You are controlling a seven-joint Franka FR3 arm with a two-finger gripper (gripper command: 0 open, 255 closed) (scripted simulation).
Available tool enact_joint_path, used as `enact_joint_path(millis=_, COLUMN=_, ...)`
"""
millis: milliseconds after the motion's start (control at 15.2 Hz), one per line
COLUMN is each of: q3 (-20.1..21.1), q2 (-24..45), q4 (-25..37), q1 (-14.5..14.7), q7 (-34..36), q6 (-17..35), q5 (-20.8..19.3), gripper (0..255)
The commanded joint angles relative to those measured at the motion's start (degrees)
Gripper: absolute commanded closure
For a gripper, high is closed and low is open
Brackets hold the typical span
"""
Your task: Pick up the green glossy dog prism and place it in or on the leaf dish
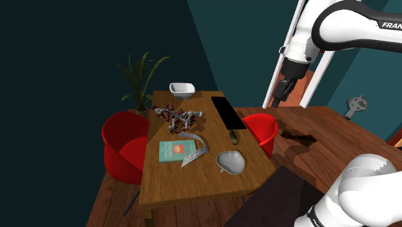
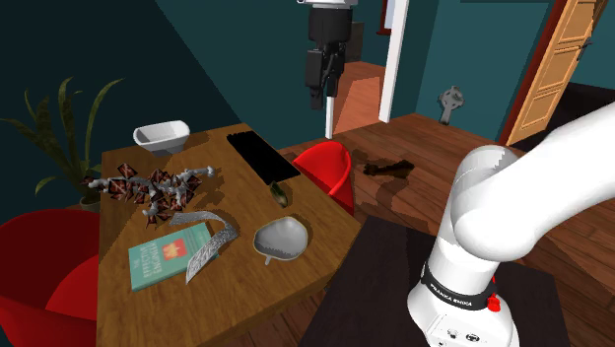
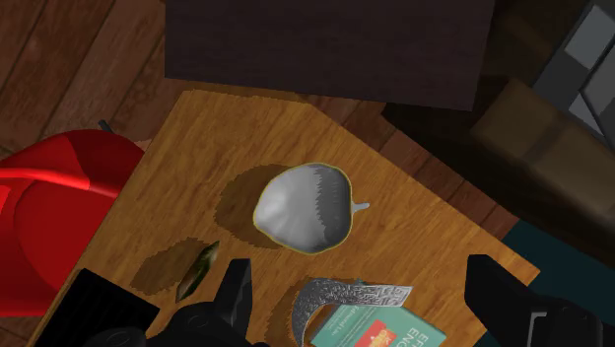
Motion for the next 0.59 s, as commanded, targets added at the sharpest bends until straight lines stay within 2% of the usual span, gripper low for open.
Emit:
enact_joint_path(millis=0, q3=0.0, q2=0.0, q4=0.0, q1=0.0, q7=0.0, q6=0.0, q5=0.0, gripper=0)
enact_joint_path(millis=528, q3=-2.4, q2=9.06, q4=-6.7, q1=-1.75, q7=0.37, q6=15.8, q5=-0.85, gripper=0)
